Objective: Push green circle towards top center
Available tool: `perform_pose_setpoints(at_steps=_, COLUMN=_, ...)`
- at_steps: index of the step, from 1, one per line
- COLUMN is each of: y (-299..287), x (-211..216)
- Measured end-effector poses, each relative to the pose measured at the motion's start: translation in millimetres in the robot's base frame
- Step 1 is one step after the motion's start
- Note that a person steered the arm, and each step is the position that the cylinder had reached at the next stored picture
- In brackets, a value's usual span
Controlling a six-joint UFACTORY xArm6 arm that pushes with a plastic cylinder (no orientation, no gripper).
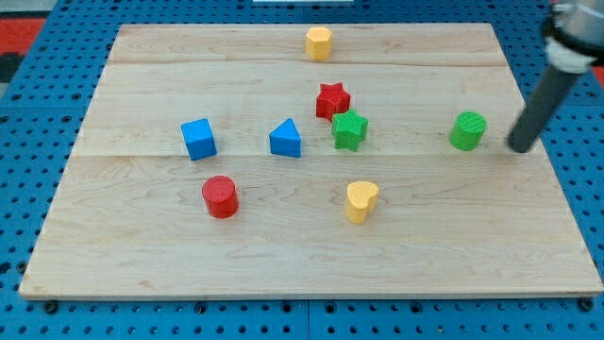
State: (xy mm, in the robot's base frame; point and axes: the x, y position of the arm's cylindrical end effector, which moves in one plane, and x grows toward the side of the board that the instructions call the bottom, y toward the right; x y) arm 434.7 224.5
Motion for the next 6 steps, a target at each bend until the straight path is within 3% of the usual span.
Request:
perform_pose_setpoints(at_steps=2, y=-66, x=-95)
perform_pose_setpoints(at_steps=3, y=-25, x=-56)
perform_pose_setpoints(at_steps=4, y=-25, x=-15)
perform_pose_setpoints(at_steps=6, y=-117, x=-85)
